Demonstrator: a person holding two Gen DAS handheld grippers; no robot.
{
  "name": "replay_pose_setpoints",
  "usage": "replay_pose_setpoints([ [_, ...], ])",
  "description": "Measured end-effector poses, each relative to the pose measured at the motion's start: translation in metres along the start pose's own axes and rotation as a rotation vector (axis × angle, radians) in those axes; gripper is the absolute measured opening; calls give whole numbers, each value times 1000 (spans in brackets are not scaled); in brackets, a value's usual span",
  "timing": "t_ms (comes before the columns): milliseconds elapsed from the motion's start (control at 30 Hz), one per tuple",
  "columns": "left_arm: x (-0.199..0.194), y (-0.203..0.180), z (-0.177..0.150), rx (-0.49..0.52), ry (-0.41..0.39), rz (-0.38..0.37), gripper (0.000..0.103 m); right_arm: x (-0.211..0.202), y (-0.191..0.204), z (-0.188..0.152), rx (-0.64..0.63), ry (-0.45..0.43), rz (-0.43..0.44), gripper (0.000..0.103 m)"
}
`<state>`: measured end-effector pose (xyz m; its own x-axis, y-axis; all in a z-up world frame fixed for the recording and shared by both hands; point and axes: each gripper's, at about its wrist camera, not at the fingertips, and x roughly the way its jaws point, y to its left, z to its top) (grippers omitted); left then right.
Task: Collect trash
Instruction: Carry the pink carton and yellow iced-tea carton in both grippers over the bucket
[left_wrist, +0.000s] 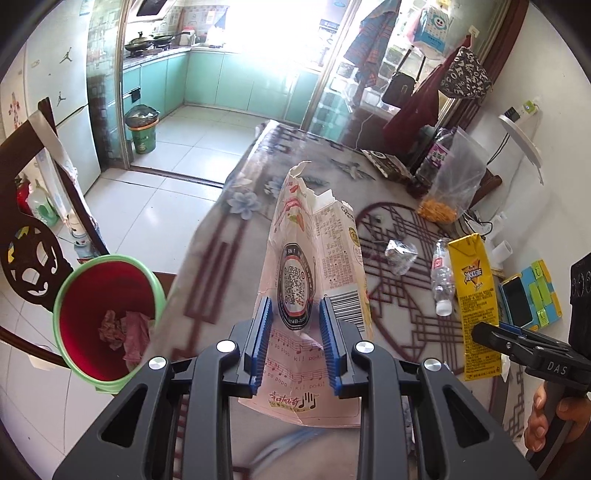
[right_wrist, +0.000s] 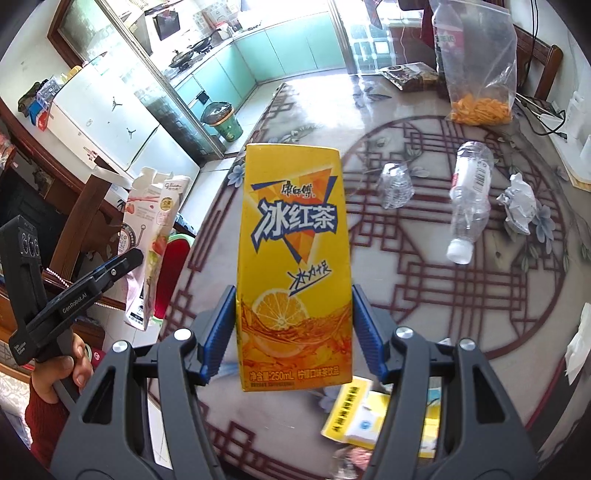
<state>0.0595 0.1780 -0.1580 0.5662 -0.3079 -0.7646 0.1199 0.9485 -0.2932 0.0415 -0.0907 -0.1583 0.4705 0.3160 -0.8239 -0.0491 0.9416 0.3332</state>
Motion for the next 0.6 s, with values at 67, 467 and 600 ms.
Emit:
replay_pose_setpoints([
  [67,-3,14,4,2,-7,3,24,4,12,-1,0,0,-4,59],
  [467,-13,98,20,-43,-17,30,24,44,93,5,-44,27,19,59],
  [600,-11,123,22,-68,-13,41,24,57,123,10,-84,39,27,59],
])
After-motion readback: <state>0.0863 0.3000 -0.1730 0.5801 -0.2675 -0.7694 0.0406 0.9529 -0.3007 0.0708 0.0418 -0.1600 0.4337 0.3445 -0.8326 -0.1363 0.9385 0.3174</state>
